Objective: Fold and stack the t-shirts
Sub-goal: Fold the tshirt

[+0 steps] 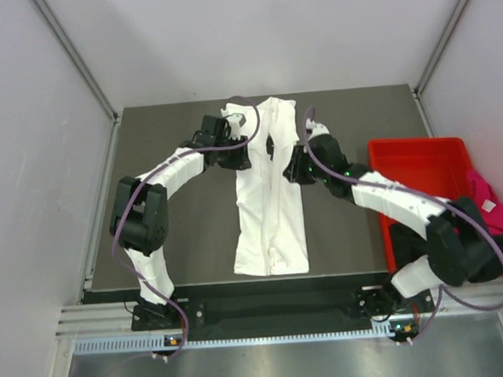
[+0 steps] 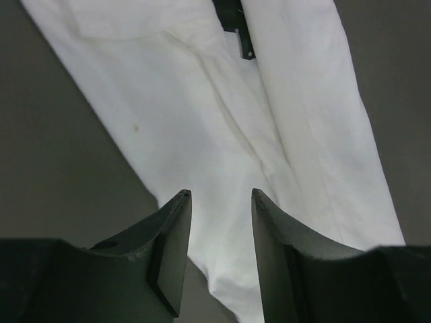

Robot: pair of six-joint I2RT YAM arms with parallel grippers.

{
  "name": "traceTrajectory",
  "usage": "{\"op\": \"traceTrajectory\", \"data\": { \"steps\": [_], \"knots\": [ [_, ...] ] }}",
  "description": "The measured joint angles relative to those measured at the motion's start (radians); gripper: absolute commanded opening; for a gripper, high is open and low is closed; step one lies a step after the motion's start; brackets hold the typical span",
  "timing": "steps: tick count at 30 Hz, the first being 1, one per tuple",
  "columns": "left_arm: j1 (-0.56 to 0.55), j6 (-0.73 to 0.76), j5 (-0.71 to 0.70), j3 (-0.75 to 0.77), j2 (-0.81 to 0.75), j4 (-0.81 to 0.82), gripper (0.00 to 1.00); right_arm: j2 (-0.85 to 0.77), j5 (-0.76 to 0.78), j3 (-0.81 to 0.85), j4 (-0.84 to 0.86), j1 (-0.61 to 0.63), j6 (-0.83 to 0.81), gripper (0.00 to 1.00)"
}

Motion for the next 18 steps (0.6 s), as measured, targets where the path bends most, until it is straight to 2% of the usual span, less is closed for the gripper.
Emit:
{"op": "traceTrajectory", "data": {
  "steps": [6, 10, 18],
  "knots": [
    [0.041, 0.011, -0.031, -0.007, -0.016, -0.002, 0.47, 0.340, 0.052, 0.280, 0.036, -0.111, -0.003, 0.33],
    [0.063, 0.015, -0.043, -0.017, -0.016, -0.004, 0.48, 0.517, 0.054, 0.407, 0.035, -0.141, 0.008, 0.34],
    [0.076, 0.021, -0.052, -0.011, 0.007, 0.014, 0.48, 0.700, 0.046, 0.536, 0.020, -0.150, 0.054, 0.35]
  ]
}}
